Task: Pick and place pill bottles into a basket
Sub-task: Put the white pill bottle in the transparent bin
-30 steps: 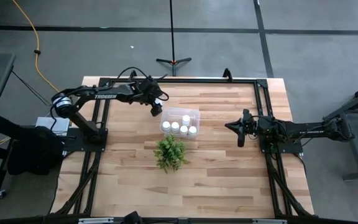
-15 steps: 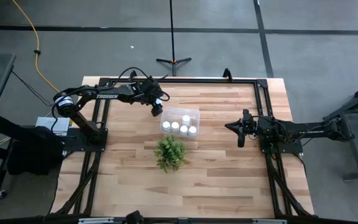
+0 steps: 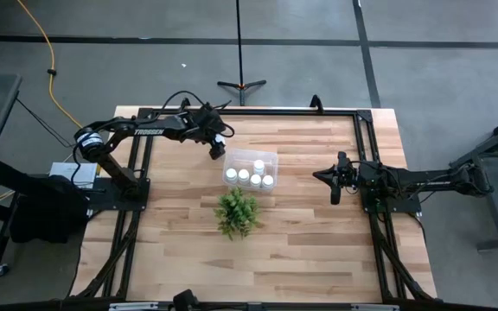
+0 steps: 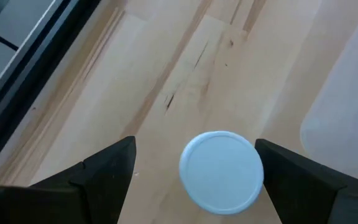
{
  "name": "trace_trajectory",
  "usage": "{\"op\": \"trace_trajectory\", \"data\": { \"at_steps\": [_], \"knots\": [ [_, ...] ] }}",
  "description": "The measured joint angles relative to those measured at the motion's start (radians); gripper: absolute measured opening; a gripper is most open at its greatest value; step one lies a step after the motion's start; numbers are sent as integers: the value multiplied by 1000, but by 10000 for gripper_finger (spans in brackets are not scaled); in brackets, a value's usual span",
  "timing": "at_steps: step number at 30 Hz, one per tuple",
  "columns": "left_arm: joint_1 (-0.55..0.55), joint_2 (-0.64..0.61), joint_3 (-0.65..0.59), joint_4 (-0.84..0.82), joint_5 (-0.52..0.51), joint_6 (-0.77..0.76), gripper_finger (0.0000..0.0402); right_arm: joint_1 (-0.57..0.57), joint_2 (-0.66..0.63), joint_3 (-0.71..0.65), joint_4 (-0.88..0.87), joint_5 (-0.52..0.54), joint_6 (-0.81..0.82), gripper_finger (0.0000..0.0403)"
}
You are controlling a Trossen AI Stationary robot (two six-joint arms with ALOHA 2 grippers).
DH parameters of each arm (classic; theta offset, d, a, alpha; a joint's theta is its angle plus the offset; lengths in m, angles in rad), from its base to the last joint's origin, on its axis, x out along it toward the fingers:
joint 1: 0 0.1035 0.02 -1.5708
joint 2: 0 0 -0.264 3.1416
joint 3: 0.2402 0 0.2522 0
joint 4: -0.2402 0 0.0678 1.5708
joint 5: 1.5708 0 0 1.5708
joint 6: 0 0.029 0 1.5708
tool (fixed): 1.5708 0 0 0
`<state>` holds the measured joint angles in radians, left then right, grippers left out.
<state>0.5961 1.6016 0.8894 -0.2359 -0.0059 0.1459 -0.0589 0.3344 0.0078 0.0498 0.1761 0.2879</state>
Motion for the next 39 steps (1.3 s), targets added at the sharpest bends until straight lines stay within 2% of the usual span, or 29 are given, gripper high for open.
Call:
{"op": "trace_trajectory", "data": {
  "at_steps": [6, 18, 25, 29, 35, 39],
  "knots": [
    [0, 0, 0, -9, 25, 4, 347, 0, 0, 0, 0, 0, 0, 1],
    [0, 0, 0, -52, 25, 0, 259, 0, 0, 0, 0, 0, 0, 1],
    [0, 0, 0, -68, 25, -1, 226, 0, 0, 0, 0, 0, 0, 1],
    [0, 0, 0, -57, 25, -2, 227, 0, 0, 0, -1, 0, 0, 2],
    [0, 0, 0, -45, 27, -3, 264, 0, 0, 0, 0, 0, 0, 2],
    [0, 0, 0, -42, 64, -12, 285, 0, 0, 0, -1, 0, 0, 1]
  ]
}}
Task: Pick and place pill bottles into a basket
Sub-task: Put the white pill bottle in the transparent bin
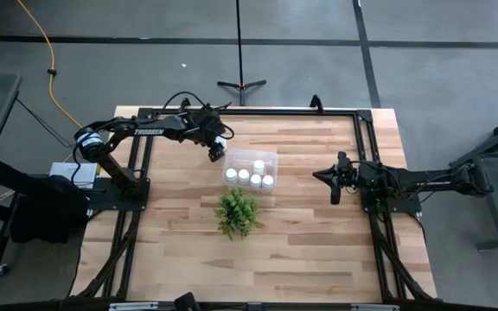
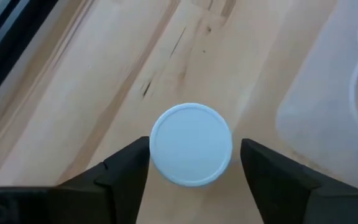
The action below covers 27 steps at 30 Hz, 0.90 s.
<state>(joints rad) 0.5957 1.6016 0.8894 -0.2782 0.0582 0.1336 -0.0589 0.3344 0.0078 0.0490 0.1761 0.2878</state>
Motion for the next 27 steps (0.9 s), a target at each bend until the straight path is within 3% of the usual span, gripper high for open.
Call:
{"op": "trace_trajectory", "data": {
  "at_steps": [9, 23, 27],
  "knots": [
    [0, 0, 0, 51, 6, -10, 287, 0, 0, 0, 0, 0, 0, 2],
    [0, 0, 0, 47, 3, -5, 198, 0, 0, 0, 0, 0, 0, 1],
    [0, 0, 0, 50, -8, -10, 195, 0, 0, 0, -1, -5, 0, 2]
  ]
}}
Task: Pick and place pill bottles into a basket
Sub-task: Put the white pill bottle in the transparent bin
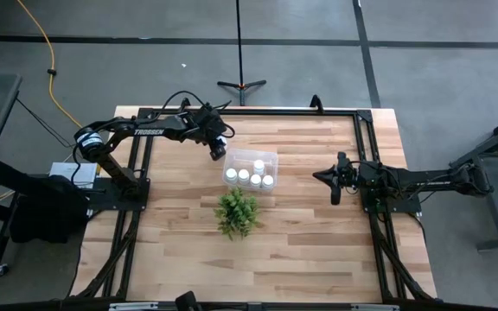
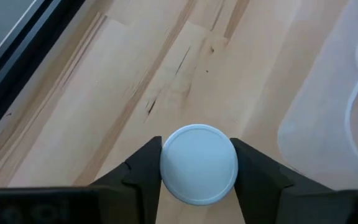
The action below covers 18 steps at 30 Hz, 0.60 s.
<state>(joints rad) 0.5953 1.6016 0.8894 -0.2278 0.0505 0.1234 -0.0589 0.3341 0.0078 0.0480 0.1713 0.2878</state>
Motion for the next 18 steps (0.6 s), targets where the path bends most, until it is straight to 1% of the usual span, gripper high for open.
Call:
{"op": "trace_trajectory", "data": {
  "at_steps": [4, 9, 18],
  "knots": [
    [0, 0, 0, 1, -6, -10, 195, 0, 0, 0, -2, -24, 0, 1],
    [0, -2, 4, -4, -6, -56, 199, 0, 0, 0, -2, -23, 0, 1],
    [0, -2, 72, -9, 0, -84, 198, 0, 0, 0, -2, -21, 0, 1]
  ]
}}
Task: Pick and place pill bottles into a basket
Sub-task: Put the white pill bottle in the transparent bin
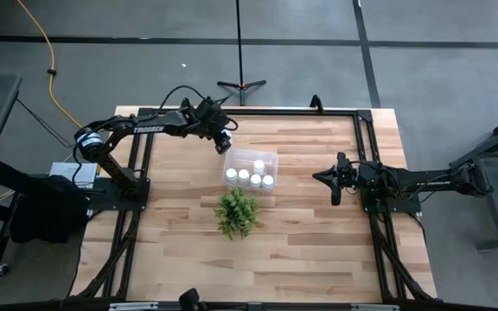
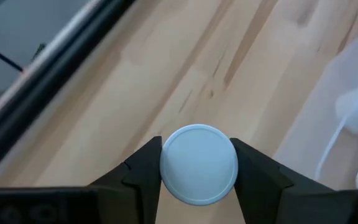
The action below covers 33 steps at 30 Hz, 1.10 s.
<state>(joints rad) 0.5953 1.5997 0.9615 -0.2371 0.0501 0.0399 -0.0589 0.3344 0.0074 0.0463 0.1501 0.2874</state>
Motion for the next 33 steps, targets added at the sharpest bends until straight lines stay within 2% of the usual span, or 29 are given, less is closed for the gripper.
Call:
{"op": "trace_trajectory", "data": {
  "at_steps": [12, 19, 33],
  "knots": [
    [-4, -2, 104, 3, 65, -3, 197, 0, 0, 0, 0, 0, 0, 1],
    [-71, -2, 136, 3, 74, -3, 198, 0, 0, 0, 1, 0, 0, 2],
    [-219, -2, 197, -1, -6, 37, 199, 0, 0, 0, 0, -6, 0, 1]
  ]
}}
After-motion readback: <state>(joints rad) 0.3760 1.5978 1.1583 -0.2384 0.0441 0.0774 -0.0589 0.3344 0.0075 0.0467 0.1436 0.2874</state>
